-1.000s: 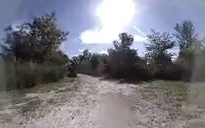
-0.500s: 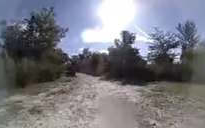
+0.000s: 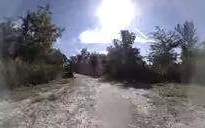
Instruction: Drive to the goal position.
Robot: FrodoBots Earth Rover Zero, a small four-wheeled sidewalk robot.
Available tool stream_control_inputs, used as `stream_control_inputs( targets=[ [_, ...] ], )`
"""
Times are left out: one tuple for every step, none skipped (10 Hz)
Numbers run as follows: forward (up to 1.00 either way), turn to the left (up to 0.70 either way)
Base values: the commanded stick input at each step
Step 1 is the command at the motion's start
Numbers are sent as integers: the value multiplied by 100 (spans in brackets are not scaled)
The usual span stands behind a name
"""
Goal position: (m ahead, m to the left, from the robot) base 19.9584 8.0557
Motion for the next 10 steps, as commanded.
stream_control_inputs(
  targets=[
    [85,0],
    [85,0],
    [85,0],
    [85,0],
    [85,0],
    [85,0],
    [85,0],
    [85,0],
    [85,0],
    [85,0]
  ],
)
